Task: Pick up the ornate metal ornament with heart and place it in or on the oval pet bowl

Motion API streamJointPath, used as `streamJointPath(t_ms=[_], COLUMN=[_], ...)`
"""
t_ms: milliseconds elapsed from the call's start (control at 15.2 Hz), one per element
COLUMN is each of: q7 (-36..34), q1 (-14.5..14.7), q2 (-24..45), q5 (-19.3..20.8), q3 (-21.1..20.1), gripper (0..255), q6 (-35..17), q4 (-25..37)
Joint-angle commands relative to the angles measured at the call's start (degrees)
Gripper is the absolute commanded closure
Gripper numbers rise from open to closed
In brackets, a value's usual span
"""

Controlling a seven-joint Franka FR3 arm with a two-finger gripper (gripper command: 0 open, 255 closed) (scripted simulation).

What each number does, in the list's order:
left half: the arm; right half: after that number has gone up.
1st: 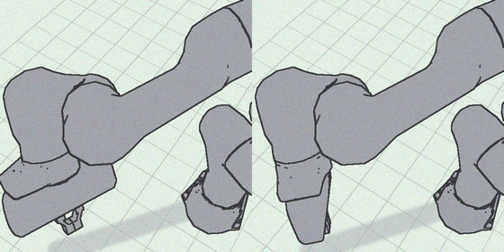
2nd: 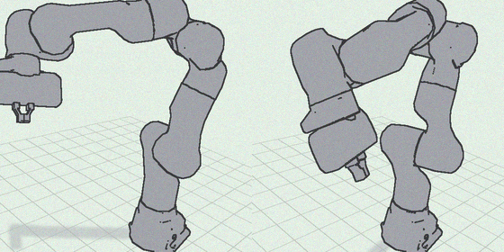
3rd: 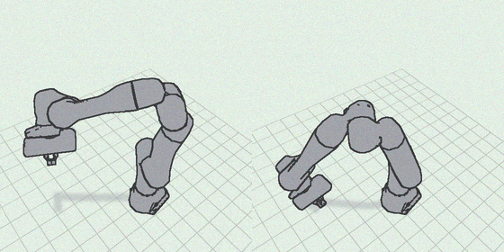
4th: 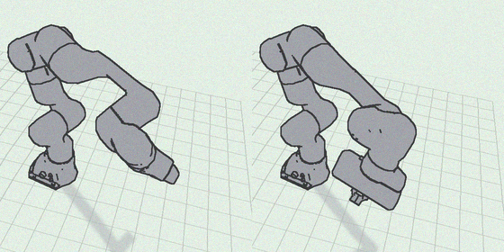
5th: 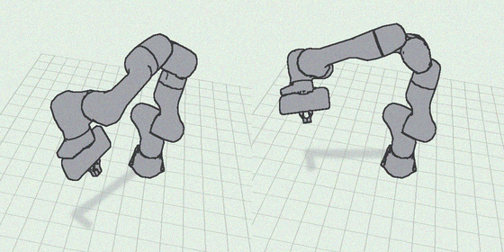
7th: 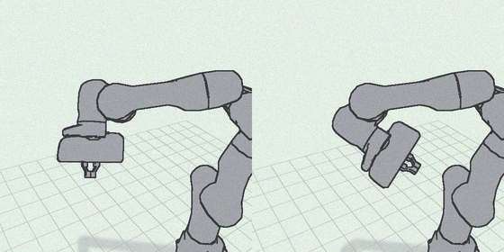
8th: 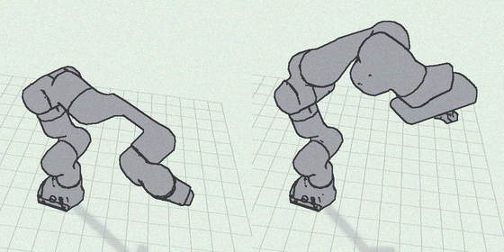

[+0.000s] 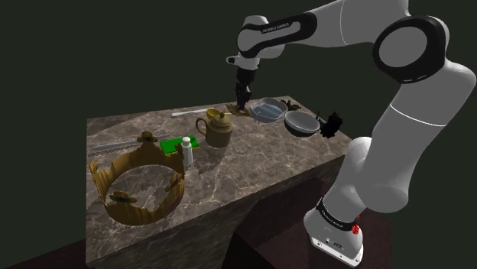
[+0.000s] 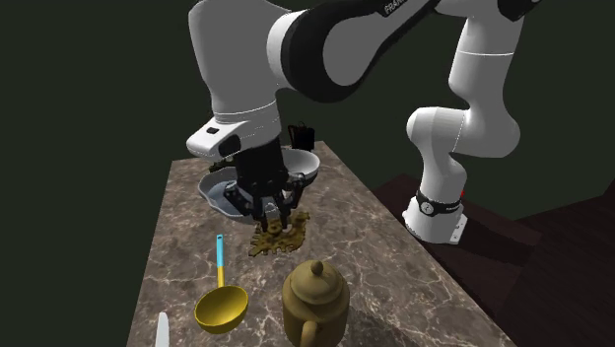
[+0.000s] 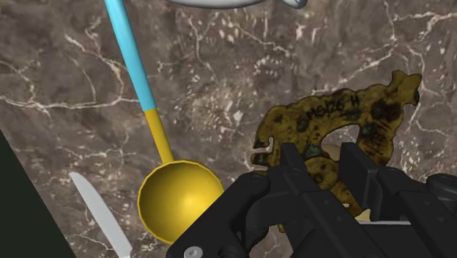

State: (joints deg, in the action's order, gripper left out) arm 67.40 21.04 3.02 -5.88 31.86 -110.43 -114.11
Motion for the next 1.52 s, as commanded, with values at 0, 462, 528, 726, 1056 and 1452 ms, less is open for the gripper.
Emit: streamJointPath(t_ms=[0,462,528,726,1056,1452], q7=[-0.3,-1.2,-1.3,2.7,10.0,19.4], q1=[0.0,0.1,0.1,-2.0,-5.7,-11.2], q2=[-0.5,-1.9,-2.0,-1.7,0.3,5.2], q5=[0.4,1.2,1.3,1.6,1.1,-1.1], q3=[0.0,0.0,0.0,2.0,5.4,9.1], gripper=[255,255,255,255,255,255], q6=[1.5,6.6,7.1,8.0,9.6,12.2], q4=[1.0,5.0,5.5,6.3,9.1,14.8])
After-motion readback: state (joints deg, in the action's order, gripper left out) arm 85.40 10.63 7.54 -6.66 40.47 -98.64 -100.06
